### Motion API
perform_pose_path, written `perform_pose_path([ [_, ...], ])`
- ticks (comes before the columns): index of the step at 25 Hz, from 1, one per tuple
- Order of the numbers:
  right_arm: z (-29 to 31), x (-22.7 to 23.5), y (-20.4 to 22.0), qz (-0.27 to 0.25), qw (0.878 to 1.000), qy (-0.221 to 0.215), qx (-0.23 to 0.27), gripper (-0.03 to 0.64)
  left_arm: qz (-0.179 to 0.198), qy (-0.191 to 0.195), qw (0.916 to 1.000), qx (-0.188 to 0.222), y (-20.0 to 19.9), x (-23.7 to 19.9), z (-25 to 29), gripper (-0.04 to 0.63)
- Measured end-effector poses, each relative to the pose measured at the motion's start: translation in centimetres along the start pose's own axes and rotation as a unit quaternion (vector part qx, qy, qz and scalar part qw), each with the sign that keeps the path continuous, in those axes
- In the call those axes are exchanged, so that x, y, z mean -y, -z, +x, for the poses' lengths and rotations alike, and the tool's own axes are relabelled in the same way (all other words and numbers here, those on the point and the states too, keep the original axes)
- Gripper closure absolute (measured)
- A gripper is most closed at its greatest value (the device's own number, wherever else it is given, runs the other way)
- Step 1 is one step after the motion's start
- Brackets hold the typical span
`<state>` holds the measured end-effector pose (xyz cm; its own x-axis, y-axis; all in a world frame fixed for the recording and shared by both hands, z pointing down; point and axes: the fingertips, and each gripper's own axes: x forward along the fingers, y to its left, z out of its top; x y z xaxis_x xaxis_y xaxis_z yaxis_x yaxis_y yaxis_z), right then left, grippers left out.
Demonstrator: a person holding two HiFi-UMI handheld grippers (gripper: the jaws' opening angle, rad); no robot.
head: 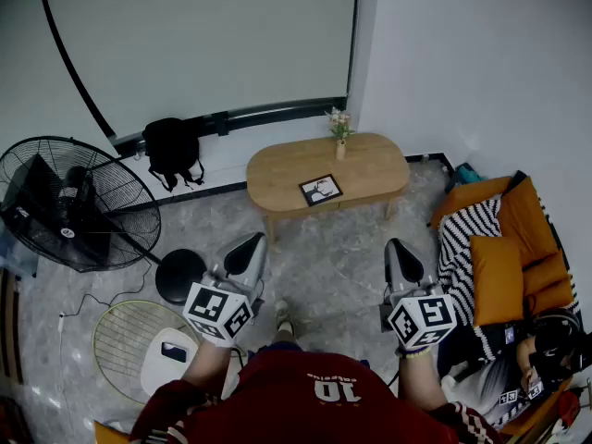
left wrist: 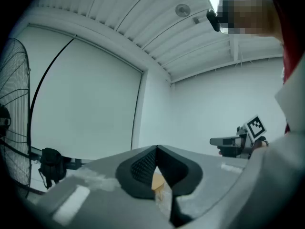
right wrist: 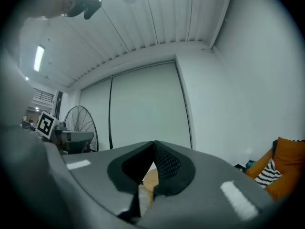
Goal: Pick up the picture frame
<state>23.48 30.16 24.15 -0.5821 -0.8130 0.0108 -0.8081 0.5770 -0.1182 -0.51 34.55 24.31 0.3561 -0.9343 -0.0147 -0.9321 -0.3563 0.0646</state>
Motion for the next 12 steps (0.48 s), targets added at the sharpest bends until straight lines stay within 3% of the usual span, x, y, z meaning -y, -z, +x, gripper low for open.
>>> perform_pose_path([
  [12,-0.12,-0.50,0.37,-0.001,1.000,0.001,-0.003,0.623,-0.012,-0.005,0.9999,0.000,0.34,-0.41,-0.83,0.592],
])
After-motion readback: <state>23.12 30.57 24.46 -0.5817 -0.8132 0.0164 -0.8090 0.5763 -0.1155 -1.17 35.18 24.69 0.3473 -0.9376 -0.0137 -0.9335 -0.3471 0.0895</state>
